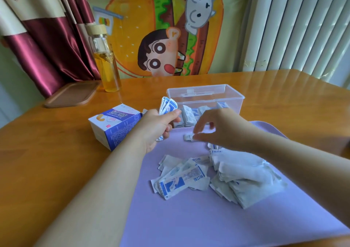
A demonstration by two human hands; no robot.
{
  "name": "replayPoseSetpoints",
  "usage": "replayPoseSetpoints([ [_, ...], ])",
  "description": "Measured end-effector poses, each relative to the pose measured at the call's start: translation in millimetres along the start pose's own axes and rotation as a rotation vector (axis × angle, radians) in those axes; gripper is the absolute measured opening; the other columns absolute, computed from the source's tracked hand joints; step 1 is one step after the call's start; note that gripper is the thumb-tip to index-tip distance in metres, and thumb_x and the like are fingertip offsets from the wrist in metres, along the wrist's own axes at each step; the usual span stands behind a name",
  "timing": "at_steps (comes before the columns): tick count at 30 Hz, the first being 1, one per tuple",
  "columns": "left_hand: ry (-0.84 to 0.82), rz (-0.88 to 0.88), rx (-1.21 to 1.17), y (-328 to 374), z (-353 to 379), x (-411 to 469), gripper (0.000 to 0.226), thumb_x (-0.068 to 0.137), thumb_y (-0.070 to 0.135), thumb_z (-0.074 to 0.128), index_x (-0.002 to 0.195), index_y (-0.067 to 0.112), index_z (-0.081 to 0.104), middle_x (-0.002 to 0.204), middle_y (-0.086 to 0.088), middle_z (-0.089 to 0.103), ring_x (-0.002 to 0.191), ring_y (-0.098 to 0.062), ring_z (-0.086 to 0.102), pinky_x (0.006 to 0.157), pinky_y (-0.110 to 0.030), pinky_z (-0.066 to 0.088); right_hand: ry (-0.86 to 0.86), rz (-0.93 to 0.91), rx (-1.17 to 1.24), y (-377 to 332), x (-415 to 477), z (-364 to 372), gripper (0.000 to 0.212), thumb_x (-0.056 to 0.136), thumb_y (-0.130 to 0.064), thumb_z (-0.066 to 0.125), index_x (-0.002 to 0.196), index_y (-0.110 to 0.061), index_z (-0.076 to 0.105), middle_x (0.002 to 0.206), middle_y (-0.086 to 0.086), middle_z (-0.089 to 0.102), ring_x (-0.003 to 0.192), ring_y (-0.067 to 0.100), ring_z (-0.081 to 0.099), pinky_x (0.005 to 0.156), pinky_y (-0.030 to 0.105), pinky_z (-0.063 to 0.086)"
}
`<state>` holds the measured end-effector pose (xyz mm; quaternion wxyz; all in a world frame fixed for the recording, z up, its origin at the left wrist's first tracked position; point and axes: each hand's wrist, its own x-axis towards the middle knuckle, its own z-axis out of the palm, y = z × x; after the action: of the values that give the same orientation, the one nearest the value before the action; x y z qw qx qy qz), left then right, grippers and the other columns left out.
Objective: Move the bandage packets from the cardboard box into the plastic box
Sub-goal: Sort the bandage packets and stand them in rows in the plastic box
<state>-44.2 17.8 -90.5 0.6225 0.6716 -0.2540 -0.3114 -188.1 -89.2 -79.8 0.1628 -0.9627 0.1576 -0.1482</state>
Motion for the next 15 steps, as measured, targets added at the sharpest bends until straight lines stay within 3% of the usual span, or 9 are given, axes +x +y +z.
replayPoseSetpoints([
  [2,0.017,-0.002,0.008,0.4,-0.7,-0.2,0.017,0.091,0.022,0.061,0.102,0.008,0.058,0.076,0.002,0.06,0.051,-0.005,0.034,0.04,-0.012,0.03,-0.335,-0.091,0.043,-24.7,-5.2,0.2,0.023,0.077,-0.039,0.073,0.098,-0.031,0.068,0.09,-0.019,0.063,0.08,-0.001,0.055,0.064,0.007,0.039],
  [4,0.024,-0.009,0.016,0.2,-1.5,-0.9,0.02,0.091,0.023,0.061,0.105,0.009,0.059,0.077,0.002,0.061,0.052,-0.005,0.035,0.04,-0.012,0.031,-0.524,-0.139,-0.046,-36.9,-9.2,9.4,0.033,0.075,-0.041,0.074,0.105,-0.032,0.063,0.091,-0.019,0.058,0.086,0.003,0.055,0.069,0.011,0.041],
  [6,0.032,-0.019,0.019,0.5,-2.1,-1.4,0.02,0.091,0.025,0.061,0.105,0.011,0.058,0.078,0.002,0.062,0.053,-0.005,0.036,0.041,-0.012,0.032,-0.542,-0.149,-0.093,-40.0,-8.9,17.4,0.034,0.075,-0.04,0.074,0.104,-0.028,0.061,0.087,-0.017,0.053,0.082,0.006,0.053,0.069,0.017,0.041],
  [11,0.031,-0.041,-0.014,1.2,-3.9,-1.3,0.013,0.09,0.026,0.061,0.097,0.015,0.058,0.079,0.003,0.062,0.052,-0.004,0.037,0.042,-0.011,0.032,-0.603,-0.018,0.075,-33.2,-2.2,8.8,0.009,0.08,-0.033,0.071,0.081,-0.028,0.064,0.067,-0.014,0.061,0.057,-0.002,0.053,0.057,0.009,0.04],
  [13,0.022,-0.046,-0.047,1.4,-4.7,-0.8,0.008,0.091,0.023,0.061,0.093,0.015,0.06,0.078,0.003,0.061,0.053,-0.004,0.036,0.044,-0.013,0.032,-0.552,0.047,0.173,-24.9,-1.9,0.5,0.014,0.081,-0.037,0.069,0.076,-0.024,0.07,0.075,0.0,0.067,0.061,0.002,0.051,0.067,0.023,0.039],
  [15,0.011,-0.064,-0.1,0.5,-5.7,1.5,0.01,0.092,0.022,0.059,0.089,0.015,0.065,0.08,0.001,0.061,0.06,-0.009,0.042,0.049,-0.017,0.032,-0.46,0.128,0.351,-17.8,-2.5,-4.9,0.019,0.081,-0.039,0.068,0.07,-0.024,0.073,0.09,0.007,0.069,0.073,0.008,0.05,0.071,0.028,0.035],
])
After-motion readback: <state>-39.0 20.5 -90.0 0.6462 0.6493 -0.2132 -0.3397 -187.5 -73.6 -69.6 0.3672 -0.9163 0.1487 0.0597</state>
